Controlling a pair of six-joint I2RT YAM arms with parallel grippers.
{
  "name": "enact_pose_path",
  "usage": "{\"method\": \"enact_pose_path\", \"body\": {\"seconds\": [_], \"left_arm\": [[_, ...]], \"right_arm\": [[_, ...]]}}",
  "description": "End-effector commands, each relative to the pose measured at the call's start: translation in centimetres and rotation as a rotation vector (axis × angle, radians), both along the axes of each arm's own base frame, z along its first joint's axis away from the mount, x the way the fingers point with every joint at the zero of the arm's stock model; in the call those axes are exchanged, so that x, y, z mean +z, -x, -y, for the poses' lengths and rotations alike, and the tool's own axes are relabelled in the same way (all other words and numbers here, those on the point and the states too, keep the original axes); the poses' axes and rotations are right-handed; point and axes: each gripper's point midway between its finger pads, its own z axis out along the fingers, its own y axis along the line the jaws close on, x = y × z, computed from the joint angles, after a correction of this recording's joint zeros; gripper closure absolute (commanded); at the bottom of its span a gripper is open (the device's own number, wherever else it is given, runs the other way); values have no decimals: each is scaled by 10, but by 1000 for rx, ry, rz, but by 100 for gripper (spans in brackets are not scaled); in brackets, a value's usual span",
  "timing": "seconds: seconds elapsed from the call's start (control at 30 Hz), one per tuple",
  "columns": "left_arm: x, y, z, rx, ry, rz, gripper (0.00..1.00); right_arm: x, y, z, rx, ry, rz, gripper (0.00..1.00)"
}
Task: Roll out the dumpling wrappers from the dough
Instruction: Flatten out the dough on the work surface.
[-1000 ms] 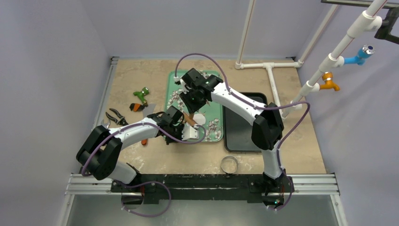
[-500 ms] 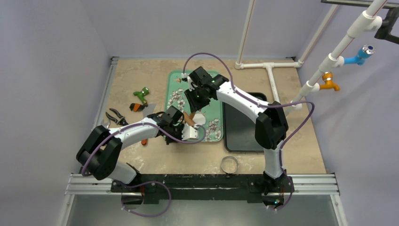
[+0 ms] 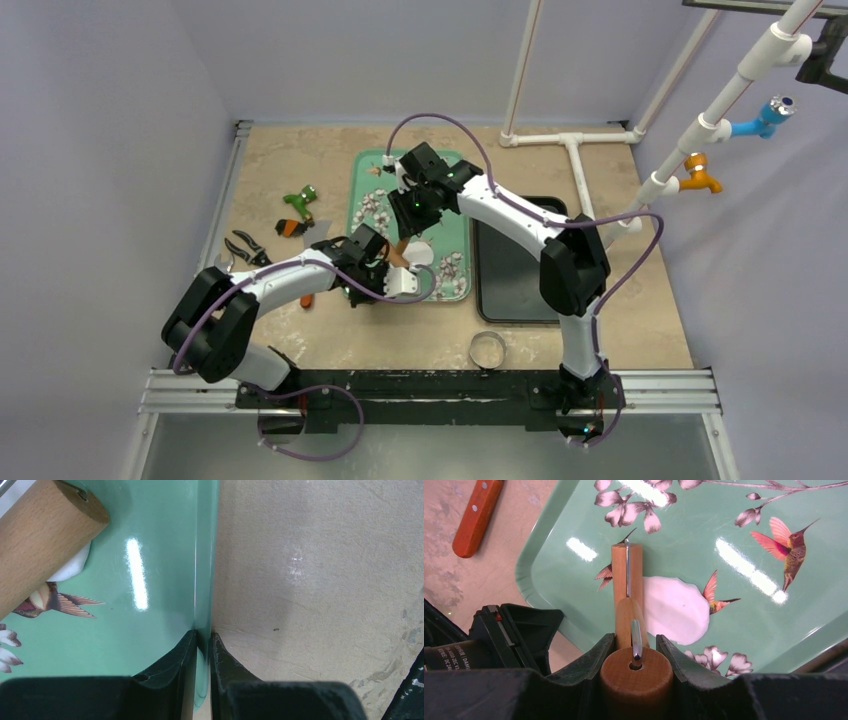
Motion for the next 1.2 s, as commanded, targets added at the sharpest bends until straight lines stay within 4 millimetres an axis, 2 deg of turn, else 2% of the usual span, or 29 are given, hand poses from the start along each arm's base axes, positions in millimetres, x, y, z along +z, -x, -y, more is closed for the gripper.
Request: {"method": "enact_pose_path", "body": {"seconds": [0.0, 0.13, 0.4, 0.57, 0.73, 0.87, 1.07, 1.17], "left_arm": [[-12, 32, -19, 32, -64, -145, 100], [-12, 32, -19, 32, -65, -147, 100], [-12, 32, -19, 32, -64, -146, 100], [-12, 32, -19, 32, -65, -145, 100], [-12, 32, -19, 32, -64, -145, 100], [-12, 32, -19, 33, -63, -146, 100], [-12, 32, -19, 33, -64, -147, 100], [-13, 32, -18, 32, -65, -149, 100]], "right_arm": [[-101, 29, 1, 35, 158, -130, 100], [-95, 32, -6, 44, 159, -119, 100], [-77, 54, -32, 121, 162, -103, 100], [-58, 50, -35, 117, 149, -64, 100], [-46, 55, -41, 153, 122, -68, 100], [-11, 49, -42, 156, 83, -19, 100], [70, 33, -51, 134, -50, 125, 100], [90, 26, -49, 114, -77, 164, 100]]}}
